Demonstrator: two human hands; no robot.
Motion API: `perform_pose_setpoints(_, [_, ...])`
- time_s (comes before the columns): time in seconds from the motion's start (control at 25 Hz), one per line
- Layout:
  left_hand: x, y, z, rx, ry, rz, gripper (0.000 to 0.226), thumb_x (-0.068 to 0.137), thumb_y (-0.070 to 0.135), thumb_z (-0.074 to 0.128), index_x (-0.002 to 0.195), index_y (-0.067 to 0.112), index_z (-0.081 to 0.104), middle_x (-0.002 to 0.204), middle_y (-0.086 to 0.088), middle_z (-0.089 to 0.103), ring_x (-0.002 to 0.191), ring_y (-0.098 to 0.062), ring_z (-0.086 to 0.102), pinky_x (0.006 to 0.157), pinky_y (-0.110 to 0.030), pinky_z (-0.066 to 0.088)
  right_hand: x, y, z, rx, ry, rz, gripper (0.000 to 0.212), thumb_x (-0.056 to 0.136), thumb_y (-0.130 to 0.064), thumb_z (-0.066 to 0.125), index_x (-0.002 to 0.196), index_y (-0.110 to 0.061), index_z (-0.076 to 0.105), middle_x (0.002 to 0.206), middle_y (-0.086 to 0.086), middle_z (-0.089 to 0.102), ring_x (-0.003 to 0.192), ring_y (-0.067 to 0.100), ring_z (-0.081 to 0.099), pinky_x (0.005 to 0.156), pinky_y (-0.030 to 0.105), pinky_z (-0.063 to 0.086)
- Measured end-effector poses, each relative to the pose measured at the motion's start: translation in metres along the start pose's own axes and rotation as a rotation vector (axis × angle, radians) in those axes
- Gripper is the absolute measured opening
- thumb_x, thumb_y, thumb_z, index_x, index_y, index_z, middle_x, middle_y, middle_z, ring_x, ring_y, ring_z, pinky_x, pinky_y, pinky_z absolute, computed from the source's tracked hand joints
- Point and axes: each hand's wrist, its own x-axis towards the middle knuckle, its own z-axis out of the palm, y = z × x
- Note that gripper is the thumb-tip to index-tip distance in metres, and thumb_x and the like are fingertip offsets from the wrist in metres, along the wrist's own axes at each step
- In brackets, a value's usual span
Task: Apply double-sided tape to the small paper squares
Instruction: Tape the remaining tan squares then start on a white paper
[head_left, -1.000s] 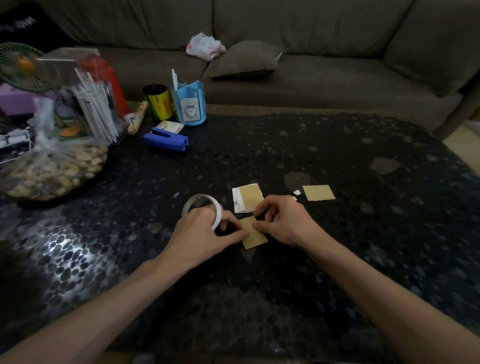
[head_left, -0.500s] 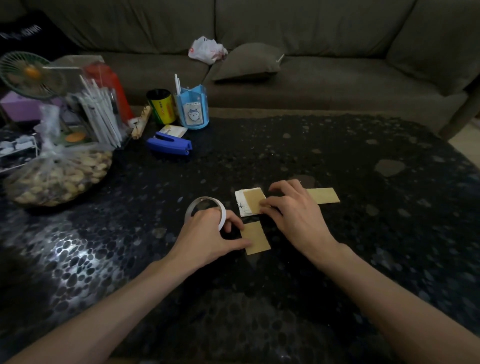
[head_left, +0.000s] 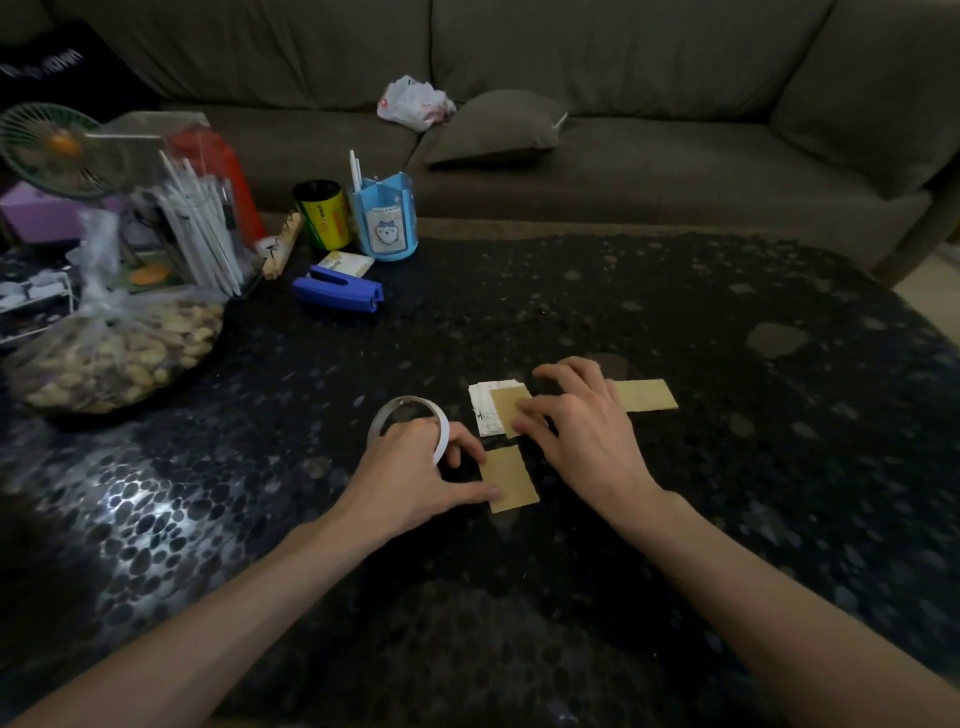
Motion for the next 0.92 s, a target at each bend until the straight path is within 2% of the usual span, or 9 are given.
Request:
perform_pose_setpoints(0.12, [0.0,0.001,0.0,-0.007,-0.003,0.001,0.03,0.074,0.057,0.084,0.094,0.046,0.065,0.092,0.013,0.063,0.071,-0.007,0.061,0.067,-0.029,0.054,-0.001,-0.002,0.002,0.0,0.019,-0.004,0.023,0.098,-0.034,0.069,0.115,-0.023,0.08,0.139,-0.001,0.063,0.138,0.022,0.042,0.112,0.044,0.043])
perform_pose_setpoints(0.2, [-0.001,0.002,-0.001,-0.016,-0.009,-0.004,0.03,0.074,0.056,0.084,0.096,0.046,0.065,0.093,0.012,0.063,0.073,-0.008,0.062,0.07,-0.032,0.056,-0.002,-0.003,0.003,-0.002,0.033,0.001,0.024,0.098,-0.035,0.069,0.116,-0.023,0.079,0.137,-0.002,0.065,0.134,0.021,0.044,0.11,0.042,0.044])
perform_pose_setpoints(0.32, [-0.001,0.002,-0.002,-0.011,-0.017,-0.009,0.03,0.075,0.055,0.084,0.096,0.046,0.065,0.094,0.012,0.063,0.073,-0.008,0.063,0.07,-0.031,0.056,-0.001,0.0,0.003,0.016,0.013,0.032,0.037,0.098,-0.038,0.068,0.133,-0.024,0.07,0.154,0.001,0.051,0.145,0.023,0.036,0.117,0.043,0.038])
perform_pose_setpoints(0.4, [-0.002,0.002,-0.002,-0.008,-0.018,-0.01,0.03,0.075,0.056,0.083,0.095,0.046,0.064,0.094,0.013,0.062,0.072,-0.007,0.063,0.067,-0.026,0.053,0.001,0.002,0.0,0.019,-0.037,0.051,0.039,0.1,-0.041,0.065,0.136,-0.029,0.068,0.162,-0.001,0.042,0.151,0.024,0.025,0.121,0.045,0.03])
perform_pose_setpoints(0.52, [-0.002,0.003,-0.002,-0.004,-0.011,-0.003,0.03,0.075,0.056,0.083,0.095,0.047,0.063,0.093,0.013,0.062,0.072,-0.006,0.062,0.065,-0.022,0.051,0.0,0.0,-0.001,0.019,-0.027,0.023,0.031,0.099,-0.04,0.065,0.126,-0.029,0.074,0.157,-0.003,0.049,0.149,0.022,0.029,0.117,0.043,0.032])
perform_pose_setpoints(0.68, [-0.001,0.001,-0.003,-0.049,0.008,-0.027,0.029,0.075,0.056,0.083,0.097,0.043,0.069,0.09,0.011,0.063,0.068,-0.005,0.062,0.064,-0.026,0.053,-0.003,0.006,0.001,0.123,0.099,0.025,0.026,0.097,-0.035,0.071,0.119,-0.025,0.078,0.144,-0.003,0.063,0.137,0.019,0.04,0.108,0.033,0.036])
perform_pose_setpoints(0.76, [-0.001,0.001,-0.004,-0.149,0.063,-0.046,0.028,0.081,0.056,0.077,0.101,0.036,0.075,0.087,0.012,0.068,0.074,-0.001,0.065,0.064,-0.02,0.052,-0.004,0.007,-0.003,0.189,0.132,0.034,0.024,0.095,-0.034,0.073,0.117,-0.027,0.079,0.141,-0.004,0.065,0.133,0.016,0.042,0.104,0.027,0.033])
perform_pose_setpoints(0.84, [0.001,0.006,-0.009,-0.377,0.108,-0.11,0.028,0.091,0.055,0.067,0.1,0.03,0.078,0.083,0.012,0.074,0.079,-0.003,0.069,0.065,-0.016,0.054,-0.005,0.002,-0.007,0.237,0.158,0.015,0.023,0.093,-0.032,0.075,0.115,-0.027,0.079,0.138,-0.005,0.066,0.129,0.015,0.045,0.101,0.027,0.036])
perform_pose_setpoints(0.92, [0.001,0.014,-0.014,-0.636,0.1,-0.264,0.035,0.095,0.055,0.061,0.097,0.025,0.079,0.069,0.012,0.07,0.065,-0.007,0.064,0.054,-0.015,0.049,-0.009,-0.006,-0.01,0.259,0.176,-0.049,0.024,0.091,-0.031,0.077,0.114,-0.028,0.08,0.136,-0.005,0.068,0.127,0.015,0.048,0.099,0.029,0.041])
